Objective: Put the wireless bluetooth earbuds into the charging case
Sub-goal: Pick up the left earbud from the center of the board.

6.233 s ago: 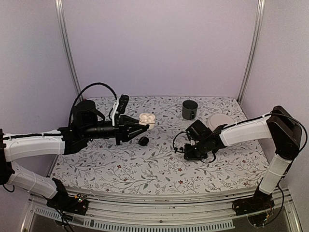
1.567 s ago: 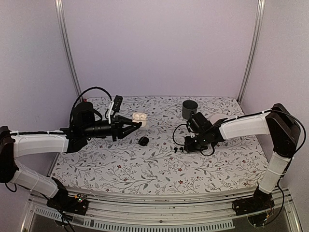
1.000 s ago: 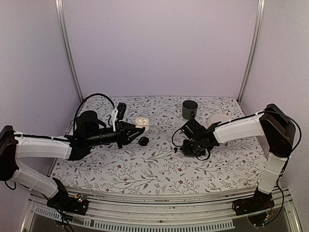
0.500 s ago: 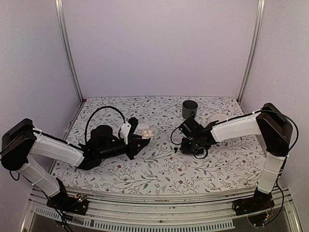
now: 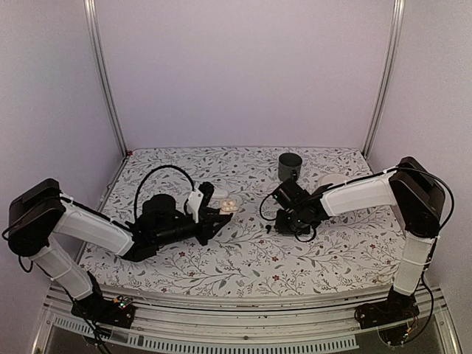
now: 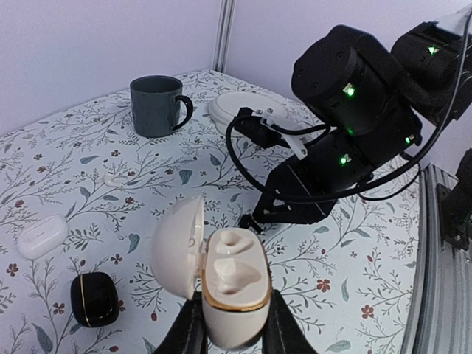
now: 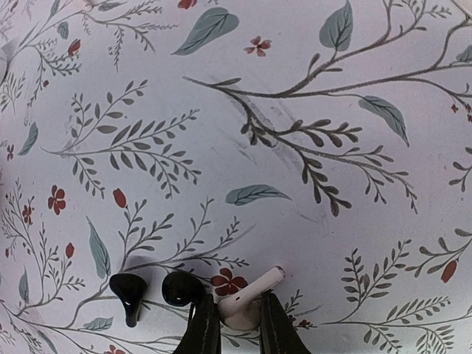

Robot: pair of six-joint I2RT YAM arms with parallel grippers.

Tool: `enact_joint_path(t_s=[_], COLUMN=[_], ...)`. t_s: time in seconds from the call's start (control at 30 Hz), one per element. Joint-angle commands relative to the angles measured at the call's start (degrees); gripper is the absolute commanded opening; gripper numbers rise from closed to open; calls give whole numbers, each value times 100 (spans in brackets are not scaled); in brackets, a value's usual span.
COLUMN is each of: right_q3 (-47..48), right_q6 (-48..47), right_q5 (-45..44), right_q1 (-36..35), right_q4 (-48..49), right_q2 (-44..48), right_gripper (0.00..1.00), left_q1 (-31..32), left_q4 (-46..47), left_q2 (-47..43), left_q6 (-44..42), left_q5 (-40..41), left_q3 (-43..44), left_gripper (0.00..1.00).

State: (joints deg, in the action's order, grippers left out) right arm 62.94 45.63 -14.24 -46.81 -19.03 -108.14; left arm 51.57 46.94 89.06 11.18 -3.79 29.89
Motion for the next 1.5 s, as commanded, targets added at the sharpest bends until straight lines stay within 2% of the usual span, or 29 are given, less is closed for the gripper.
enact_joint_path(t_s=[0.0,0.4,0.7,0.93,1.2,1.47], right_q3=[-197,-970,-1142,-943,-710,-450], right_q6=[-167,-1483,-2246,-2631,-2738,-2721], right_q5=[77,820,2226,3531,4704,5586], right_q1=[97,116,292,380,528,558], right_q4=[-46,569,790,710,650,700], right_q2=[-71,936,1727,2107,2181,2149], right_gripper=[14,14,14,14,14,14], left_q1=[105,132,138,160,180,173], left_q4=[306,247,325,1272,2590,2725], left_q2=[115,217,299,374,888,1003], left_q6=[67,-55,-572,-1078,-1619,-1999], left_q5=[-6,-102,-209,-413,-649,-804], left_q3=[-38,17,73,-167,-392,-349], left_gripper=[0,0,0,0,0,0])
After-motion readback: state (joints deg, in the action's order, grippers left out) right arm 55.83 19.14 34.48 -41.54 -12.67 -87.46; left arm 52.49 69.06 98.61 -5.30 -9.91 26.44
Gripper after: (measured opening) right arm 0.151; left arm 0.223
